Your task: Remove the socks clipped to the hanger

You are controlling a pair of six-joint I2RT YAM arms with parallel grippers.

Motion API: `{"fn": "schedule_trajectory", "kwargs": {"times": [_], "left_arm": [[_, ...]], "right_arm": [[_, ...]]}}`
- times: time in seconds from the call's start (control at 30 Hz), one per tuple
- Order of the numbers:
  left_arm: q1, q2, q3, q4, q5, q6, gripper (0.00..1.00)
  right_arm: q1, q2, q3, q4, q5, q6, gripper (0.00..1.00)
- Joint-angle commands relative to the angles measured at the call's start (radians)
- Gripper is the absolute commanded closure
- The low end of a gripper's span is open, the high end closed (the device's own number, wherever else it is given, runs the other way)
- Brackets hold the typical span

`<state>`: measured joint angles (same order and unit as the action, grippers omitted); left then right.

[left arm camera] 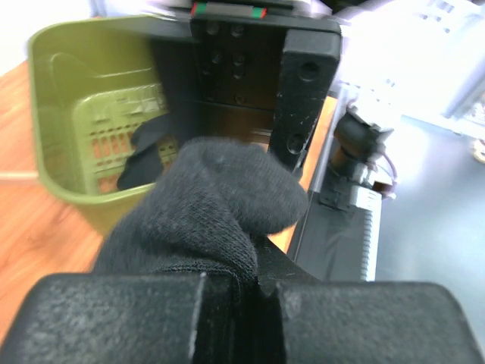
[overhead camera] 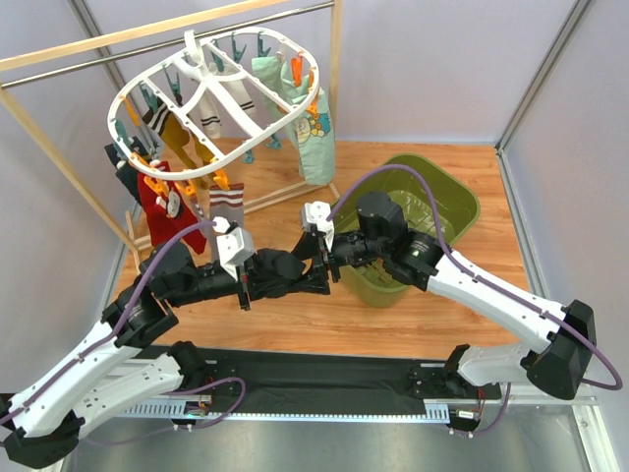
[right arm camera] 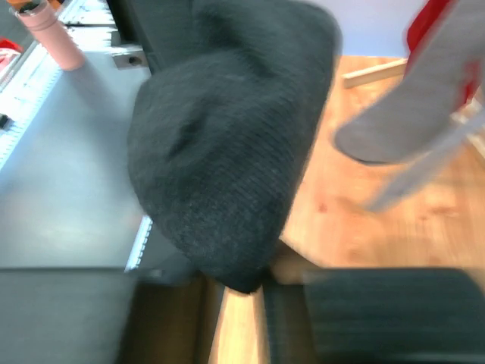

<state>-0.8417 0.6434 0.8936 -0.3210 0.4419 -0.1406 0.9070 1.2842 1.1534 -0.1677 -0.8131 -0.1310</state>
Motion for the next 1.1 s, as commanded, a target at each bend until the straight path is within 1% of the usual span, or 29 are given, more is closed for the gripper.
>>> {"fn": "schedule_trajectory", "kwargs": {"times": [0.0, 0.03, 0.07, 0.1, 0.17, 0.2, 0.23, 0.27, 0.3, 0.33, 0.37, 0.4, 0.43, 0.47, 0.5, 0.53, 0.57, 0.63, 0.67, 0.7, 0.73, 0.8, 0.83, 0.87, 0.93, 0.97, 1.03, 1.07], "left_arm": [[-0.002, -0.011, 0.057, 0.020, 0.026, -0.007, 0.94], [-0.002, -0.011, 0.065, 0.011, 0.020, -0.004, 0.91], [-0.002, -0.010, 0.070, 0.007, 0.017, -0.001, 0.87], [-0.002, -0.008, 0.077, -0.004, 0.008, 0.002, 0.77], [-0.002, -0.008, 0.087, -0.015, -0.031, 0.009, 0.66], [-0.002, -0.010, 0.091, -0.024, -0.054, 0.009, 0.52], [-0.002, -0.016, 0.096, -0.032, -0.110, 0.010, 0.47], [-0.002, -0.021, 0.097, -0.041, -0.133, 0.024, 0.40], [-0.002, -0.027, 0.099, -0.046, -0.156, 0.032, 0.38], [-0.002, -0.042, 0.099, -0.064, -0.182, 0.039, 0.37], [-0.002, -0.050, 0.099, -0.072, -0.242, 0.045, 0.36], [-0.002, -0.057, 0.099, -0.084, -0.271, 0.058, 0.33], [-0.002, -0.079, 0.090, -0.089, -0.308, 0.064, 0.32], [-0.002, -0.088, 0.085, -0.095, -0.394, 0.068, 0.31], [-0.002, -0.099, 0.079, -0.099, -0.432, 0.073, 0.31], [-0.002, -0.120, 0.061, -0.104, -0.477, 0.082, 0.31], [-0.003, -0.134, 0.050, -0.104, -0.564, 0.082, 0.31], [-0.002, -0.155, 0.022, -0.099, -0.641, 0.076, 0.31], [-0.002, -0.175, 0.013, -0.093, -0.698, 0.081, 0.31], [-0.002, -0.183, 0.005, -0.089, -0.727, 0.079, 0.31], [-0.002, -0.191, -0.008, -0.076, -0.758, 0.076, 0.31], [-0.002, -0.200, -0.008, -0.082, -0.810, 0.072, 0.31], [-0.002, -0.203, -0.004, -0.084, -0.822, 0.070, 0.31], [-0.002, -0.205, -0.005, -0.087, -0.839, 0.072, 0.31], [-0.002, -0.208, -0.007, -0.090, -0.851, 0.076, 0.31], [-0.002, -0.205, -0.010, -0.092, -0.858, 0.076, 0.31], [-0.002, -0.203, -0.005, -0.095, -0.865, 0.075, 0.31], [-0.002, -0.203, -0.005, -0.096, -0.868, 0.075, 0.31]], "right_arm": [[0.004, -0.013, -0.020, 0.095, 0.015, 0.031, 0.87], [0.003, -0.019, -0.036, 0.121, 0.023, 0.047, 1.00], [0.004, -0.025, -0.049, 0.135, 0.031, 0.054, 1.00], [0.003, -0.040, -0.060, 0.146, 0.035, 0.062, 1.00], [0.001, -0.054, -0.086, 0.171, 0.064, 0.100, 1.00], [0.000, -0.066, -0.090, 0.187, 0.118, 0.116, 1.00], [-0.003, -0.068, -0.087, 0.171, 0.152, 0.125, 1.00], [-0.022, -0.066, -0.072, 0.124, 0.184, 0.164, 1.00], [-0.034, -0.066, -0.061, 0.099, 0.216, 0.175, 1.00], [-0.049, -0.063, -0.054, 0.073, 0.295, 0.194, 1.00], [-0.095, -0.063, -0.044, 0.021, 0.345, 0.214, 1.00], [-0.124, -0.062, -0.020, -0.011, 0.439, 0.273, 1.00], [-0.157, -0.065, -0.008, -0.054, 0.495, 0.306, 1.00], [-0.192, -0.069, 0.003, -0.140, 0.552, 0.342, 1.00], [-0.270, -0.081, 0.005, -0.177, 0.592, 0.382, 1.00], [-0.307, -0.106, -0.001, -0.209, 0.635, 0.425, 1.00], [-0.368, -0.120, -0.001, -0.277, 0.658, 0.436, 1.00], [-0.396, -0.137, 0.002, -0.346, 0.805, 0.423, 1.00], [-0.414, -0.137, 0.005, -0.412, 0.874, 0.419, 1.00], [-0.421, -0.131, 0.008, -0.440, 0.926, 0.418, 1.00], [-0.428, -0.122, 0.009, -0.467, 1.013, 0.421, 1.00], [-0.436, -0.092, -0.001, -0.515, 1.052, 0.430, 0.99], [-0.435, -0.082, -0.004, -0.523, 1.072, 0.435, 0.95], [-0.434, -0.071, -0.003, -0.545, 1.081, 0.444, 0.83], [-0.434, -0.031, 0.015, -0.593, 1.123, 0.447, 0.65], [-0.436, -0.019, 0.044, -0.614, 1.144, 0.450, 0.51], [-0.430, -0.011, 0.077, -0.641, 1.183, 0.452, 0.43], [-0.424, -0.016, 0.086, -0.641, 1.184, 0.446, 0.37]]}}
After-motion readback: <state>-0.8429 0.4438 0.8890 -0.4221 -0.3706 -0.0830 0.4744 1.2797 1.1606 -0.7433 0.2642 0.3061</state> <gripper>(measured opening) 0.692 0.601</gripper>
